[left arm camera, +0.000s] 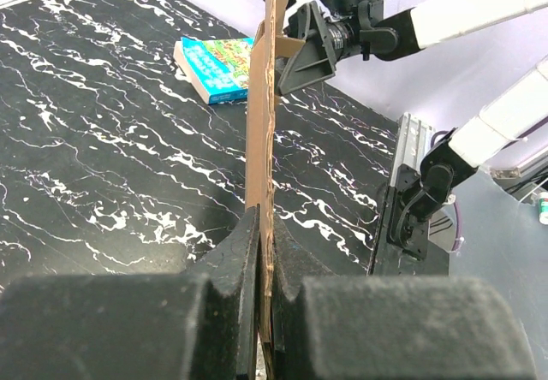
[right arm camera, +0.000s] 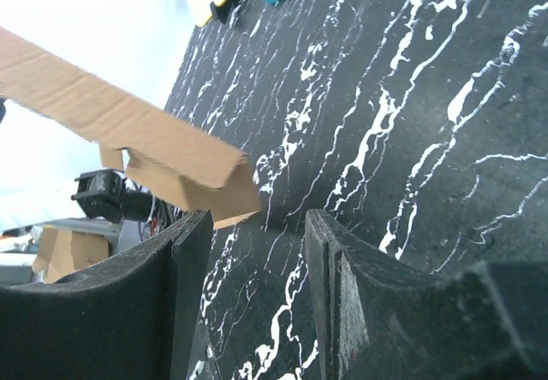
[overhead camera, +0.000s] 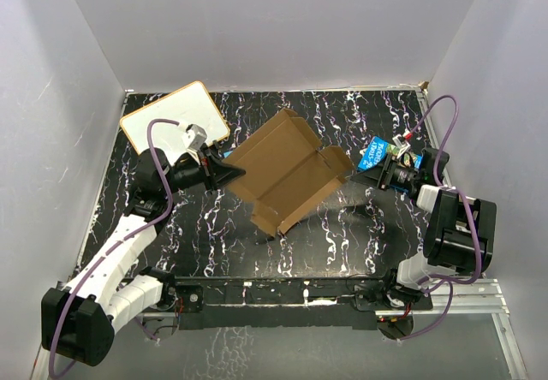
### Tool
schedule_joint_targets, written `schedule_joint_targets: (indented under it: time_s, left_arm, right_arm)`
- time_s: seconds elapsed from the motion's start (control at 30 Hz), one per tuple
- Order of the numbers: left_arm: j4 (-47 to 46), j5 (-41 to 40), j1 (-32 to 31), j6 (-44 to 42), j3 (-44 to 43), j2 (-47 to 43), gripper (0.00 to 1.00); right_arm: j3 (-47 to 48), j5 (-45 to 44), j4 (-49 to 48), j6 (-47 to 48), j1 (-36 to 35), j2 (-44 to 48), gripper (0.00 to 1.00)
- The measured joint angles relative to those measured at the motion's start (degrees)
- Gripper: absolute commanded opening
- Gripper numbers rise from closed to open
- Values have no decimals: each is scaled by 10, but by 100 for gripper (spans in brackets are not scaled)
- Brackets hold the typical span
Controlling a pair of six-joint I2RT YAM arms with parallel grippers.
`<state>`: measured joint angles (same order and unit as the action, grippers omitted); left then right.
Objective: Fold the paper box
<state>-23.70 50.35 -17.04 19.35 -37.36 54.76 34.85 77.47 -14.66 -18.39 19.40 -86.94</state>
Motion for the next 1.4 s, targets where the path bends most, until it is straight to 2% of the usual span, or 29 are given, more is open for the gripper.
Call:
schedule_joint_targets:
  time_s: [0.2,0.37,0.83,1.13,1.4]
  left_arm:
    - [-25,9,0,19,10,0,0]
    - [-42,14,0,32,11,0,0]
    - [-67,11,1,46,19,0,0]
    - [-149,26,1,111,30,12,0]
    - [-212,30,1,168,46,22,0]
  right_arm:
    - [-21,-39,-54,-70,1,-11,49]
    - [-28,-38,-94,-109,-7,-16,50]
    - [-29,3,-130,-132,-40,-16,53]
    - [-29,10,-135,-140,-43,-16,52]
    - [-29,26,-212,-212,-30,-16,55]
